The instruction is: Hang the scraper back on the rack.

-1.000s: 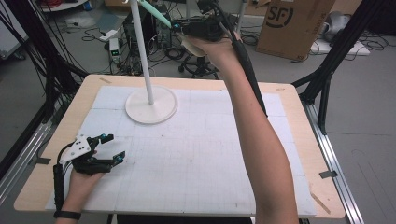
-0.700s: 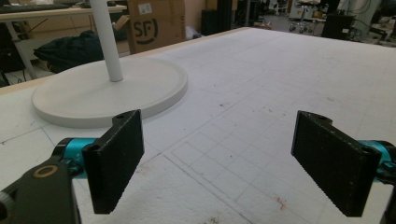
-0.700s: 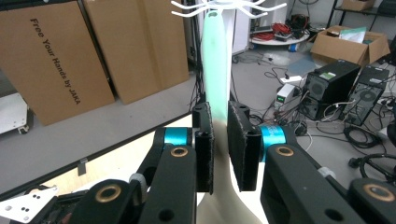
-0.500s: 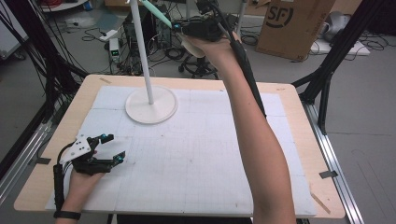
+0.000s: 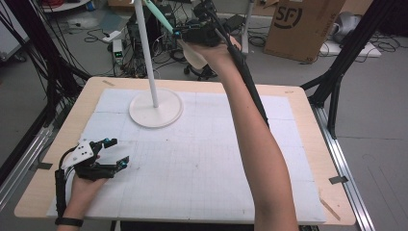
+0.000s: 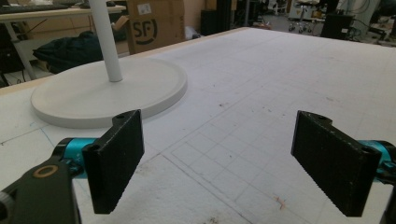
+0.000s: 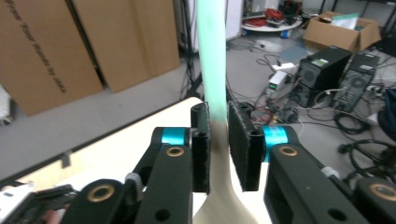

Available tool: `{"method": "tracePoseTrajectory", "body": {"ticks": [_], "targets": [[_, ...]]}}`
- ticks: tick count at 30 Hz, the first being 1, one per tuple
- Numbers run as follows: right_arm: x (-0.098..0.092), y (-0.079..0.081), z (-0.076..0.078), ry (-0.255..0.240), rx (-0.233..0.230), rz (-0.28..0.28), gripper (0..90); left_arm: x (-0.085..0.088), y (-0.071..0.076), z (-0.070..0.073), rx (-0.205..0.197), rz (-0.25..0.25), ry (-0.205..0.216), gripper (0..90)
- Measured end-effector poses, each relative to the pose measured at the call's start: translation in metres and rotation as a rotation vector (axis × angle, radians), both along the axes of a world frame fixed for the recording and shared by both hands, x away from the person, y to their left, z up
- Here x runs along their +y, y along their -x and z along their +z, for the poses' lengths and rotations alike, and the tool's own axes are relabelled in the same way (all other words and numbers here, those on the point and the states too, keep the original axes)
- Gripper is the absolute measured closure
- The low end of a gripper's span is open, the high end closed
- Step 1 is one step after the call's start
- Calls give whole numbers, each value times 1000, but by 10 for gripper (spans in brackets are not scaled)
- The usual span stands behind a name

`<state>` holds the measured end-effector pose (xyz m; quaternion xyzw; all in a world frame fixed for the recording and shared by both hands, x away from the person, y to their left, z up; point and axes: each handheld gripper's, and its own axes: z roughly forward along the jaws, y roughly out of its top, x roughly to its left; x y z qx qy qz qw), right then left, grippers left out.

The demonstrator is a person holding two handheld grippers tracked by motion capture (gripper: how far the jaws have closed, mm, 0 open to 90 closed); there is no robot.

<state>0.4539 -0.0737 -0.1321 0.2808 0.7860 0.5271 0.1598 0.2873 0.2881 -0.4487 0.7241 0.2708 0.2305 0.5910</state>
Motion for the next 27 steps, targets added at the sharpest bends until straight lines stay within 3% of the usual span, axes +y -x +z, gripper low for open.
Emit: {"method": "tracePoseTrajectory", "body": {"ticks": [5,11,19,23,27], "targets": [[-4,5,-7,7,-21,7,478,0,0,0,1,-4,2,175],[-34,24,-32,18,-61,60,337,0,0,0,-1,-5,2,175],[-101,70,-97,-5,-60,119,230,0,0,0,6,0,7,173],[-136,99,-135,18,-75,94,217,1,0,0,10,2,10,172],[-171,123,-172,-40,-60,65,211,1,-1,0,12,5,18,172]]}}
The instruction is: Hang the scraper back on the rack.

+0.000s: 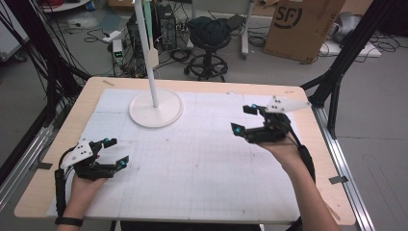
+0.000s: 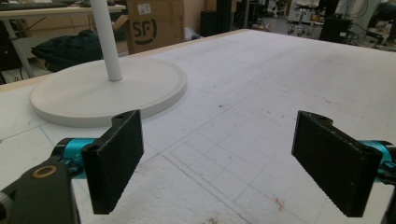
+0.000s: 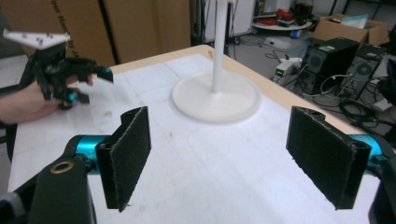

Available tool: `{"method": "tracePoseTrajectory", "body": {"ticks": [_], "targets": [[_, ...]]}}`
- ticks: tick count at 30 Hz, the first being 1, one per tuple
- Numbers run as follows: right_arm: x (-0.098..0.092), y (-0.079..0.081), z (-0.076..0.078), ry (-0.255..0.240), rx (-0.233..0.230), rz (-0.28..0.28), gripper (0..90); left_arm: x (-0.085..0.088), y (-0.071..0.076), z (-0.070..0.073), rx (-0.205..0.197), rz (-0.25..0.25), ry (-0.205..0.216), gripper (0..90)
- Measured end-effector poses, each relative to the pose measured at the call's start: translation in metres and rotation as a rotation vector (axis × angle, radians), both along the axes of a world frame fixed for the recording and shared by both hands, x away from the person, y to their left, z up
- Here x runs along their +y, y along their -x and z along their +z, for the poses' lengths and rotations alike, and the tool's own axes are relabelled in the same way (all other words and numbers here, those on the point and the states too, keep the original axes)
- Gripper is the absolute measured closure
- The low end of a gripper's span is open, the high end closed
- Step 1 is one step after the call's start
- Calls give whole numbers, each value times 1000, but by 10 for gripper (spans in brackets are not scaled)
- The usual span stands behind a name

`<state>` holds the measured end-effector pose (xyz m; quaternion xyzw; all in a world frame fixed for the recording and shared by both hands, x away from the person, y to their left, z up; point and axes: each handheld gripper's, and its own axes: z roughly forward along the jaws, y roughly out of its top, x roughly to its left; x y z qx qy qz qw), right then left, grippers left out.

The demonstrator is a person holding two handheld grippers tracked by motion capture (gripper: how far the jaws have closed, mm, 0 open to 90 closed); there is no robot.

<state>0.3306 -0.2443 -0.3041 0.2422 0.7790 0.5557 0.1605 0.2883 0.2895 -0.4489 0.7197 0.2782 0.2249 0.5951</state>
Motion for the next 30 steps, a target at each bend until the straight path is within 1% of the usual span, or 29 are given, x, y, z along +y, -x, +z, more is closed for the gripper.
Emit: {"method": "tracePoseTrajectory", "body": {"ticks": [1,2,3,4,5,7,10,11,13,15,18,20,23,28,30], "targets": [[-8,5,-9,2,-5,-22,210,0,0,0,2,0,1,171],[-15,11,-17,-6,-6,-40,209,0,0,0,1,-1,2,171],[-22,15,-25,-20,-3,-53,204,0,0,0,1,-1,1,170],[-28,19,-34,-35,10,-67,201,0,0,0,0,0,0,170],[-34,23,-42,-44,8,-80,201,0,0,0,0,0,0,170],[-43,30,-57,-49,16,-113,191,0,0,0,0,-1,1,170],[-53,39,-79,-81,39,-144,186,0,0,0,-1,-5,-2,169],[-56,41,-85,-82,47,-153,182,0,0,0,-1,-5,-4,169],[-59,46,-95,-67,45,-172,177,0,0,0,-3,-5,-3,168],[-61,50,-104,-62,51,-181,176,0,0,0,-2,-5,-3,166],[-65,55,-114,-54,44,-195,177,0,1,0,-4,-5,-6,166],[-68,57,-120,-77,59,-200,177,0,0,0,-2,-4,-4,166],[-73,57,-129,-80,64,-220,165,0,0,0,-1,-2,-2,166],[-78,59,-141,-72,70,-250,147,0,1,0,-3,-4,-4,165],[-79,60,-142,-84,73,-253,146,0,1,0,-5,-5,-6,165]]}}
